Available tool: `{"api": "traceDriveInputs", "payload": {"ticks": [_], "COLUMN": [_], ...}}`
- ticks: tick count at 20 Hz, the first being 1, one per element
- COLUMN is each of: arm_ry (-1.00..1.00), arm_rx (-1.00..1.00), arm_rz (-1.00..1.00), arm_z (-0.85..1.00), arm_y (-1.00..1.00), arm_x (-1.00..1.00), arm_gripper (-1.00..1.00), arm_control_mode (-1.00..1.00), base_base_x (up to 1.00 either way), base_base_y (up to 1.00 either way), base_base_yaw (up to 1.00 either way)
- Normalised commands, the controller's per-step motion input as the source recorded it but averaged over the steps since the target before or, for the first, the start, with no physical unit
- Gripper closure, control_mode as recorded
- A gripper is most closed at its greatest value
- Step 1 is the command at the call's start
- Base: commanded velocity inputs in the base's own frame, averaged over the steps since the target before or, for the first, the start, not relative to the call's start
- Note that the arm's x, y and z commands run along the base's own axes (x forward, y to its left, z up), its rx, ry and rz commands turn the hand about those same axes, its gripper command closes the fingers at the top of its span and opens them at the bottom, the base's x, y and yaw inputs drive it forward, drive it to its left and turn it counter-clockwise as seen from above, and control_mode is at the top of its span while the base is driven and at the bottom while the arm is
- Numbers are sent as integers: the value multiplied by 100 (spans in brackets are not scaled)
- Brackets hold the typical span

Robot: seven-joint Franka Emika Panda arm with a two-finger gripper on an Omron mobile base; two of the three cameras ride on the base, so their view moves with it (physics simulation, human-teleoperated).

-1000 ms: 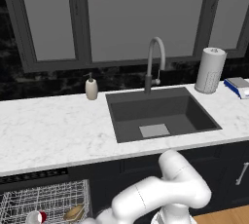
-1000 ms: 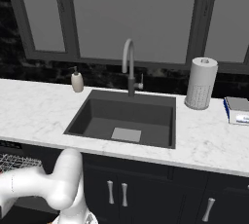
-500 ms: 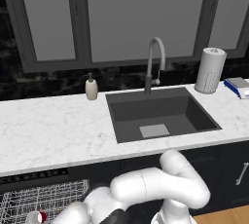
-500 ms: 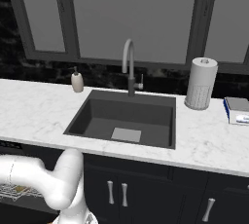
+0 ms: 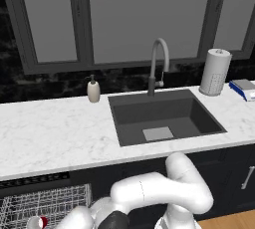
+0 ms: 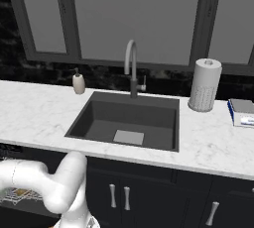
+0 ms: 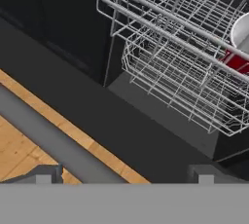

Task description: Pick up the cup and bowl from the counter, place them in the dishwasher, and close the dishwasher door.

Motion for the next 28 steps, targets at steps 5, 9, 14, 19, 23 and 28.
{"api": "traceDriveInputs", "payload": {"ticks": [5,9,14,19,23,28], "arm_ry": [-18,-6,-4,2,4,20], "arm_rx": [-25,-36,-41,-20,-21,-23], "arm_rz": [-12,-21,-20,5,16,19], "arm_z": [-80,-100,-92,5,35,46], "arm_y": [27,60,97,72,71,79], "arm_x": [-100,-100,-100,-100,-100,-84], "arm_gripper": [-100,-100,-100,-100,-100,-100], "arm_control_mode": [-100,-100,-100,-100,-100,-100], "base_base_x": [0,0,0,0,0,0], "base_base_y": [0,0,0,0,0,0], "base_base_yaw": [0,0,0,0,0,0]}}
